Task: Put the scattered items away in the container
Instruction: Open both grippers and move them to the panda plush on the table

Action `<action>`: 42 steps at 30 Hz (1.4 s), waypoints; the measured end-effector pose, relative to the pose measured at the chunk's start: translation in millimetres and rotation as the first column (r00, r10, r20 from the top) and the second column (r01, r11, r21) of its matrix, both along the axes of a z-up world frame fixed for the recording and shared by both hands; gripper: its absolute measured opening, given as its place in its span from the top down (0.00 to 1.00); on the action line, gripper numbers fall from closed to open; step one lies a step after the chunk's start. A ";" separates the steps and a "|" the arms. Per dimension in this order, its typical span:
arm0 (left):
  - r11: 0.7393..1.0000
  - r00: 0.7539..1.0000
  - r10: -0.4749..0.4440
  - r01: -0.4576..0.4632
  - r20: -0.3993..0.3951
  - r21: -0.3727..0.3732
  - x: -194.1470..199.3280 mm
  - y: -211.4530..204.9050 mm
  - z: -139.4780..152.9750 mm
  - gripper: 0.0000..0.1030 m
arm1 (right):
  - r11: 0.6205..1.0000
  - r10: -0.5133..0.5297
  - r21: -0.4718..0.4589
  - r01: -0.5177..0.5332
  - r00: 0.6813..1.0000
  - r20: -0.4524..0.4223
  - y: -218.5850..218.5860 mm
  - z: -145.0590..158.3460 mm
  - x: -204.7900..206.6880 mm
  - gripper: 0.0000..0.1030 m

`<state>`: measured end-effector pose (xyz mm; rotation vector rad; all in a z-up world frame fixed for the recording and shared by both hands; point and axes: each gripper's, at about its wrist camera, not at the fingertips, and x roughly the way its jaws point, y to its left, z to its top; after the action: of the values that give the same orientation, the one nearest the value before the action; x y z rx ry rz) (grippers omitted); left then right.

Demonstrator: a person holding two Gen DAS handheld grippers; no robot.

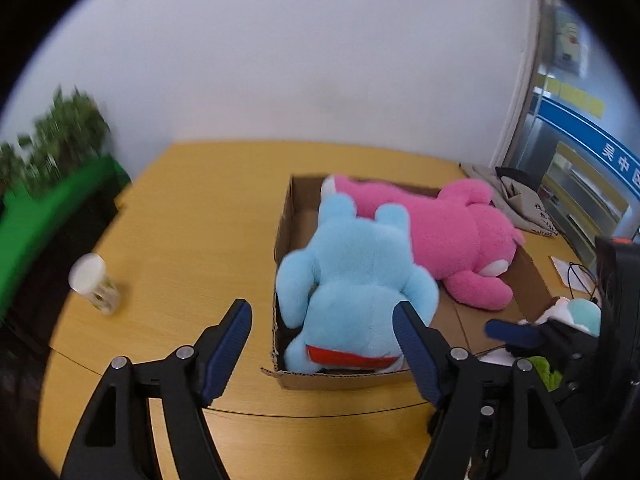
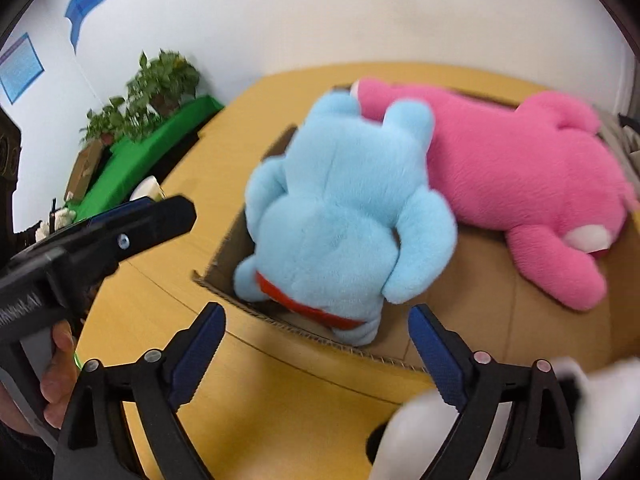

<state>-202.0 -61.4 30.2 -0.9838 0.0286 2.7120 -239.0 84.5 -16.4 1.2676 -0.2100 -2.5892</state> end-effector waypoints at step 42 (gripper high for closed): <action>0.994 0.994 -0.101 0.102 -0.040 0.036 147.3 103.7 9.8 0.25 | 0.968 -0.181 0.137 0.210 0.963 -0.199 125.4 55.9 181.2 0.00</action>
<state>-54.7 42.3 40.0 -0.8946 0.0326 2.6284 -57.8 209.9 39.5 1.0934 -0.1023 -2.9257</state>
